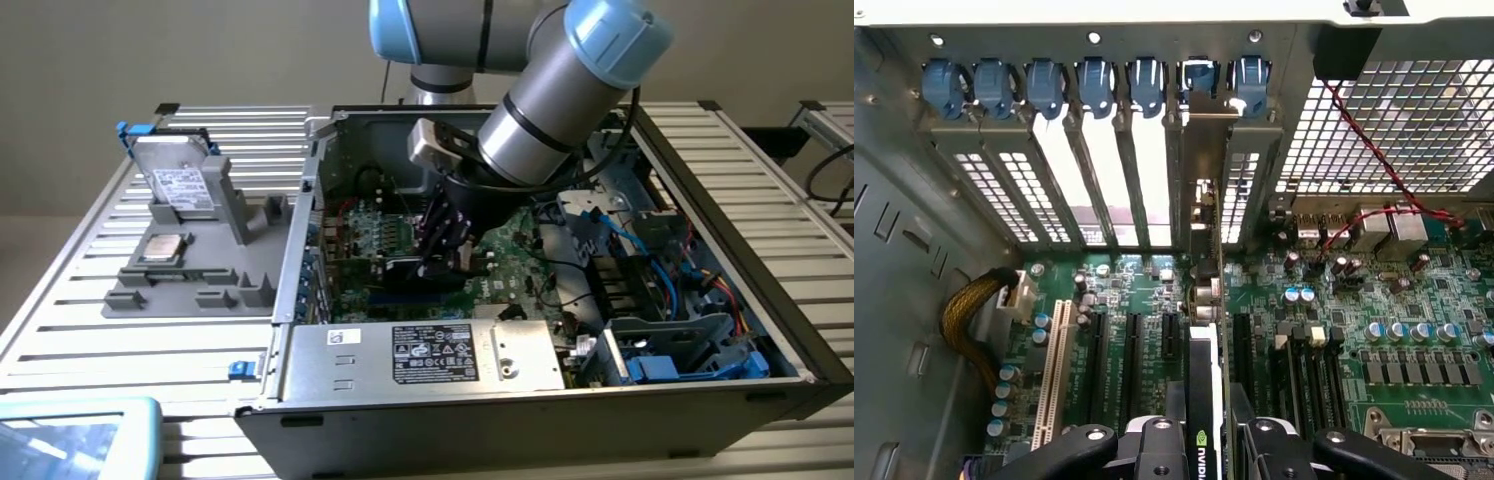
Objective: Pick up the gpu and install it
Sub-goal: 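Insert the gpu into the slot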
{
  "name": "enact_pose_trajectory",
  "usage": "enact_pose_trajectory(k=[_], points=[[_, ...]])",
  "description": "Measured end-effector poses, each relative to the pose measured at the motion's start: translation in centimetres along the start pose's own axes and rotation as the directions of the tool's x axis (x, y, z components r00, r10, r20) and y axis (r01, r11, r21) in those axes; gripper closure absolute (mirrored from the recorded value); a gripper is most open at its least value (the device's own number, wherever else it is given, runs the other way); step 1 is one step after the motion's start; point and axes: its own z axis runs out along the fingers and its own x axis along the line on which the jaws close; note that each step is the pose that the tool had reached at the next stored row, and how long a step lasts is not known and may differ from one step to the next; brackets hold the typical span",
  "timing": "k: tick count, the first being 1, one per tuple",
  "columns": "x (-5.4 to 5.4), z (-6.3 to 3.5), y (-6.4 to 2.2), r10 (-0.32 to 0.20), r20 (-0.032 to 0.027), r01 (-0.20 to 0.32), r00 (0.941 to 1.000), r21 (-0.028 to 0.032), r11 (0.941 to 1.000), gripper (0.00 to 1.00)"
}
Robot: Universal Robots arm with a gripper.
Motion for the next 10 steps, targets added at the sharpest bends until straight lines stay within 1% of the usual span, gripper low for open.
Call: enact_pose_trajectory(k=[10], points=[[0.1,0.05,0.08,0.0,0.0001,0.0,1.0,0.0,1.0,0.73]])
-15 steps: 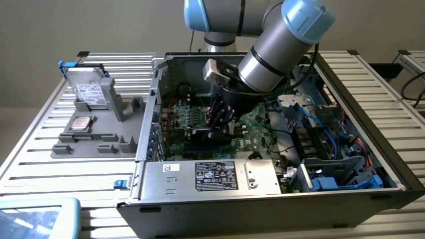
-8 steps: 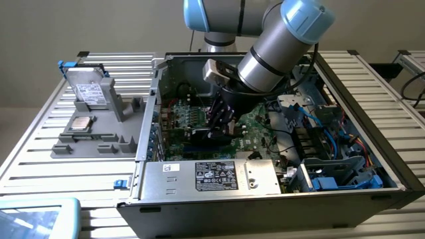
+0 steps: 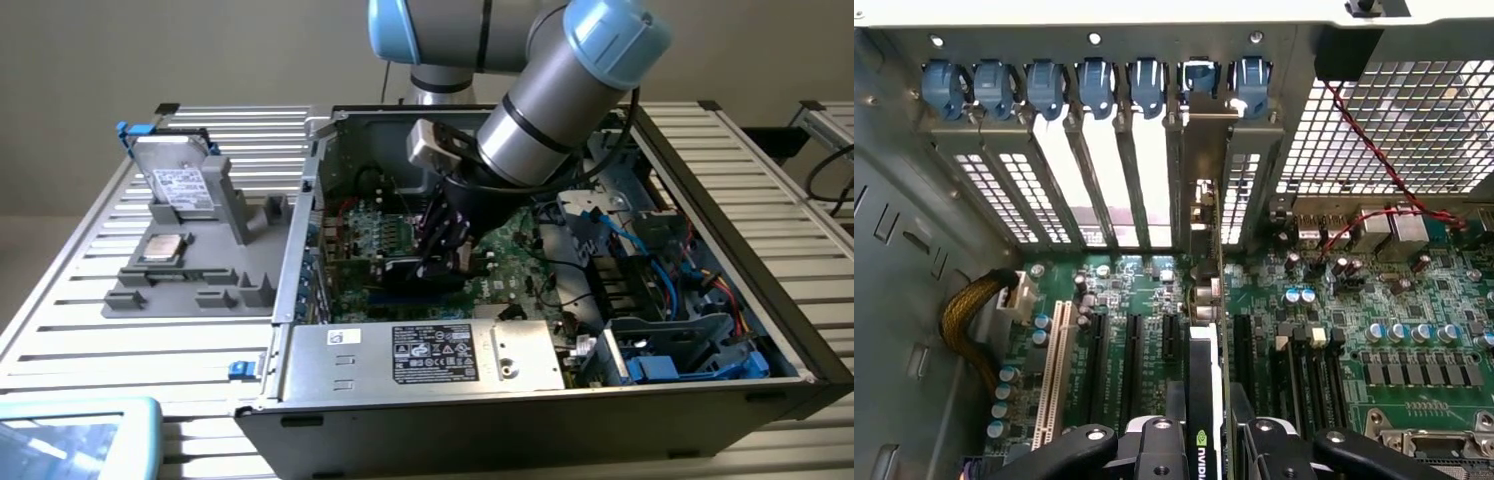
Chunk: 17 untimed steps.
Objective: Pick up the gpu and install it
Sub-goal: 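Insert the gpu into the slot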
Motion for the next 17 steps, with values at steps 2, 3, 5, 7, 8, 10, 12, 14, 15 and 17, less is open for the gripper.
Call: enact_pose_trajectory(k=[2,3,5,7,8,10,12,14,15,17], points=[[0.01,0.02,0.03,0.0,-0.0001,0.0,1.0,0.0001,1.0,0.73],[0.02,0.02,0.04,0.0,-0.0001,0.0,1.0,0.0001,1.0,0.73],[0.03,0.03,0.04,0.0,-0.0004,0.0,1.0,-0.0001,1.0,0.73],[0.03,0.06,0.03,0.0,-0.0004,0.0,1.0,-0.0001,1.0,0.73],[0.03,0.09,0.01,0.0,-0.0004,0.0,1.0,-0.0002,1.0,0.73],[0.03,0.17,-0.03,0.0,-0.0001,0.0,1.0,0.0001,1.0,0.73],[0.02,0.19,-0.03,0.0,-0.0003,0.0,1.0,0.0,1.0,0.73],[0.02,0.19,-0.03,0.0,-0.0003,0.0,1.0,-0.0001,1.0,0.73],[0.02,0.19,-0.03,0.0,-0.0003,0.0,1.0,0.0,1.0,0.73],[0.02,0.21,-0.02,0.0,-0.0002,0.0,1.0,-0.0002,1.0,0.73]])
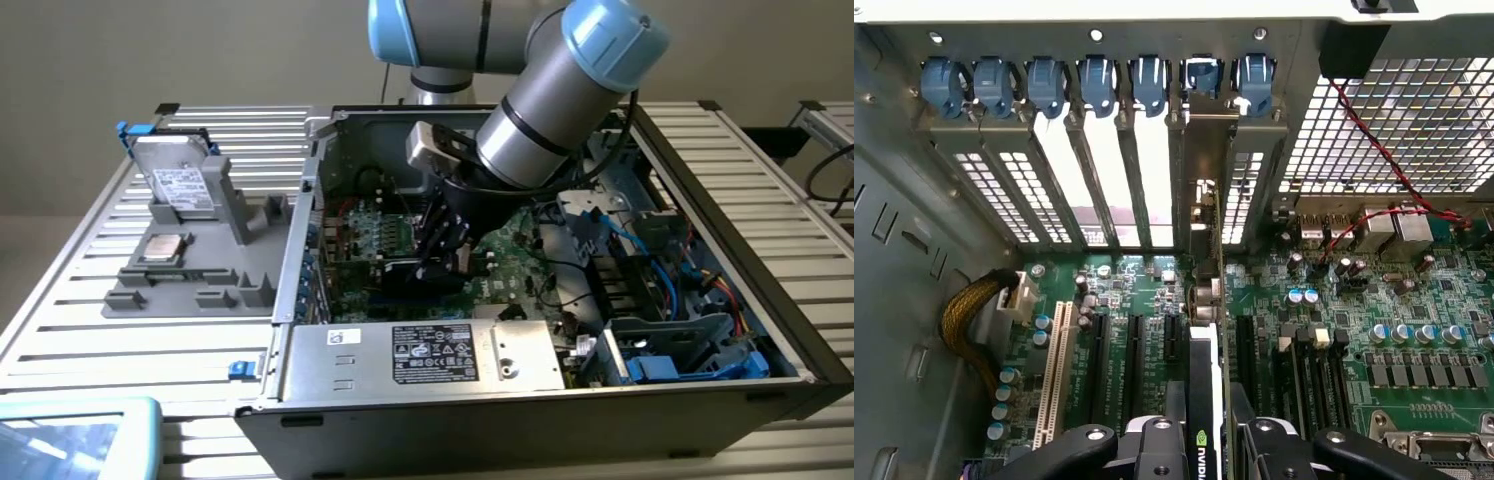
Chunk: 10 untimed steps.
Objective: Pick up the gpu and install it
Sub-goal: 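Insert the gpu into the slot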
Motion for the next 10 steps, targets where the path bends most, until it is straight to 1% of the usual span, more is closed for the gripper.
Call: enact_pose_trajectory(k=[4,10], points=[[0.0,0.01,0.01,0.0,0.0001,0.0,1.0,-0.0087,1.0,0.73],[0.02,0.05,-0.01,0.0,0.0001,0.0,1.0,-0.0095,1.0,0.73]])
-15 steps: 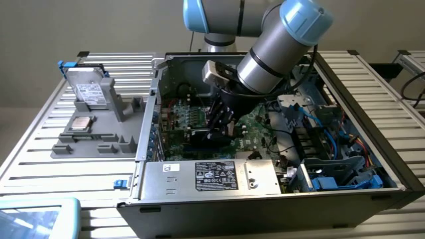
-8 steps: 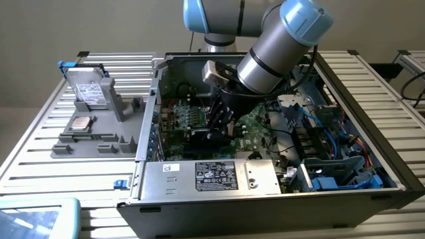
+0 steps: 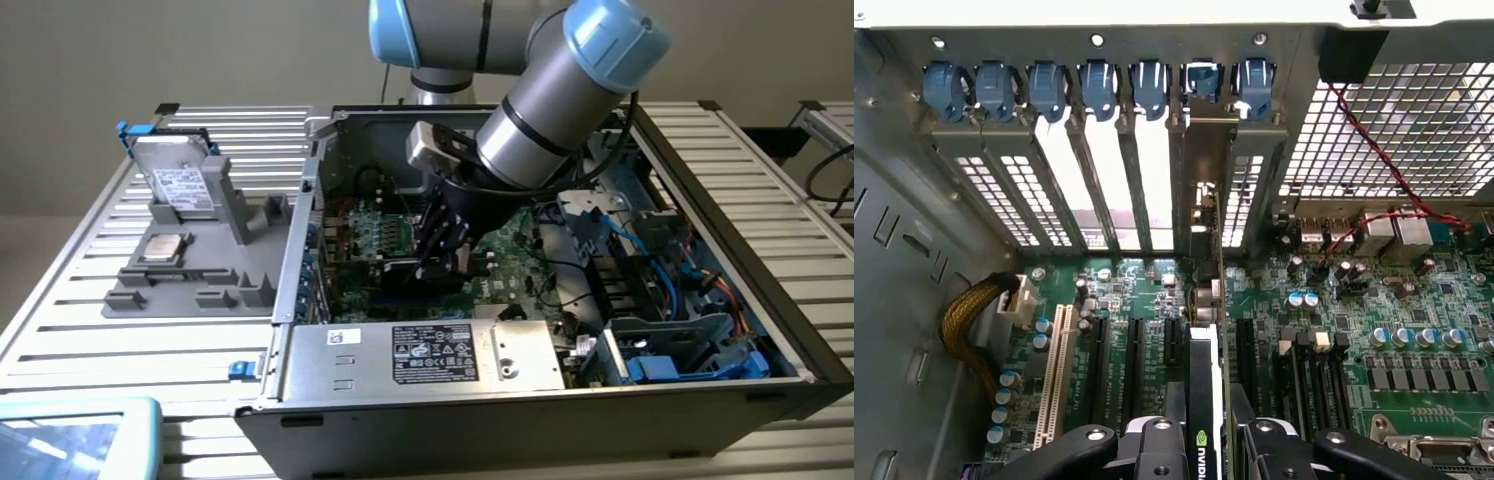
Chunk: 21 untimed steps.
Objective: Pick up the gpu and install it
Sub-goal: 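Insert the gpu into the slot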
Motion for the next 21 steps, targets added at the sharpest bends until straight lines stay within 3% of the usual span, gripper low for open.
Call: enact_pose_trajectory(k=[21], points=[[-0.01,0.14,-0.28,0.0,0.0009,0.0,1.0,0.0002,1.0,0.73]])
